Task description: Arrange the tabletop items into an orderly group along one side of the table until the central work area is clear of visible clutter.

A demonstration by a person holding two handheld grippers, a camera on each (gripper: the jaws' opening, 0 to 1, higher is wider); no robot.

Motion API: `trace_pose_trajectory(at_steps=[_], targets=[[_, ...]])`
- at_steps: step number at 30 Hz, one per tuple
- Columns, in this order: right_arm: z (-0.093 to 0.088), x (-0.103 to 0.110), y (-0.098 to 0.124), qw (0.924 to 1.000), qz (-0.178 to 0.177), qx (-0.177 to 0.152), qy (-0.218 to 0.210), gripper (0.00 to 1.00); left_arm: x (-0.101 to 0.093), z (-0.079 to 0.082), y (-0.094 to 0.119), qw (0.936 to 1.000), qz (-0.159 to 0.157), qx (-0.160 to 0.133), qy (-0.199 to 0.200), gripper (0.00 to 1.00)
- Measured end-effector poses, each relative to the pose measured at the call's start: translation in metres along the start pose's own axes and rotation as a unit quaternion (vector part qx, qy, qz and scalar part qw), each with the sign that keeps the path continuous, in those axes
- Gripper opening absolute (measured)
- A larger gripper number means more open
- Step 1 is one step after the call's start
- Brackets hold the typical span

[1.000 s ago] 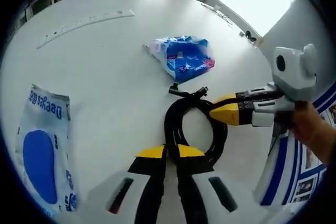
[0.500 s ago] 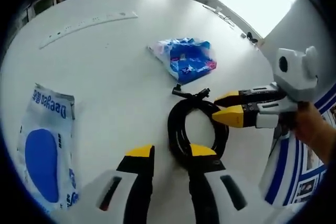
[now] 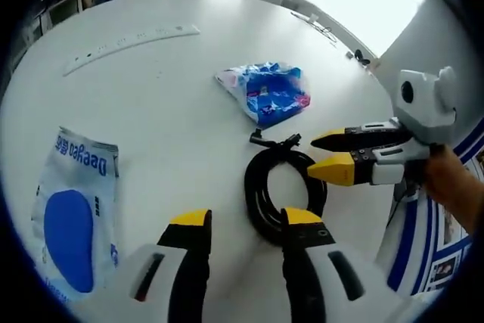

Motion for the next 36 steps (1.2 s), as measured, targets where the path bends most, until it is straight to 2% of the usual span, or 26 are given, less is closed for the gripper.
trace_pose_trajectory(at_steps=[24,29,32,36], targets=[[0.021,0.015,0.011,0.9990,0.004,-0.027,0.034,0.49,0.012,0.009,0.037,0.9985,0.029,-0.044,-0.013,0.66],[0.027,0.018,0.014,0.9984,0.007,-0.032,0.047,0.53,0.014,0.010,0.042,0.9981,0.032,-0.050,-0.018,0.73],[0.031,0.021,0.016,0.9978,0.010,-0.037,0.054,0.55,0.015,0.010,0.047,0.9979,0.031,-0.053,-0.018,0.75],[0.035,0.023,0.018,0.9971,0.012,-0.043,0.062,0.62,0.017,0.011,0.054,0.9976,0.033,-0.059,-0.016,0.79]])
Point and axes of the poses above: the point that each gripper's makers call its tool centre point, and the gripper's own axes: y roughly backward along the fingers, x roughly to its left, z roughly out of its top, the point moved 4 cm from there along y, roughly backward along the fingers, and after that the axes turned 1 degree about -z, right-handed, at the moved point
